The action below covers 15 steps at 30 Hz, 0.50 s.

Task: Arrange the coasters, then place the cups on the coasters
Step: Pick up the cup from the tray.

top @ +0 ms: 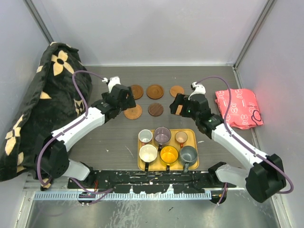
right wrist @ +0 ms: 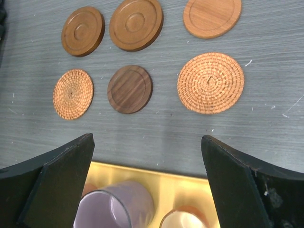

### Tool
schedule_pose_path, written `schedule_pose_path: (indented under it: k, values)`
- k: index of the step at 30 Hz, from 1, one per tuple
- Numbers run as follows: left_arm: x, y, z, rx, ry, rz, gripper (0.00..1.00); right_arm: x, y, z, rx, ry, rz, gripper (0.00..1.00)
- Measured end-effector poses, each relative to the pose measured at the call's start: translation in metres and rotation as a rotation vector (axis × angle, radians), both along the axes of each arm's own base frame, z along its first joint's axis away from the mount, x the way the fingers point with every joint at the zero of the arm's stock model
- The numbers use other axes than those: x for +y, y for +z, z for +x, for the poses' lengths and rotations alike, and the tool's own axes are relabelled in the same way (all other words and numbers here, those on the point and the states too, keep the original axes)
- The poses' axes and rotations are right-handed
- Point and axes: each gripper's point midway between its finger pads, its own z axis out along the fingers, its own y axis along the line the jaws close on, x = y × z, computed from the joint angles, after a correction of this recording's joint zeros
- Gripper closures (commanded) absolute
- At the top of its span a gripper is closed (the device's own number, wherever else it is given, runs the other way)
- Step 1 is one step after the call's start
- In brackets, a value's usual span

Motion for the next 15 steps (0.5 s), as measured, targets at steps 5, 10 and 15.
schedule_pose_path:
  k: [5,10,15]
  values:
    - [0.001,-0.006,-0.004,0.016,0.024,-0.023,0.02,0.010,0.008,-0.026,-0.015,0.025,-0.036,0.00]
    - [0.003,-0.013,-0.007,0.029,0.045,-0.032,0.02,0.013,0.008,-0.050,-0.004,0.035,-0.069,0.00]
    - [0.012,-0.032,-0.016,0.062,0.073,-0.007,0.02,0.018,-0.001,-0.076,0.029,0.045,-0.134,0.00]
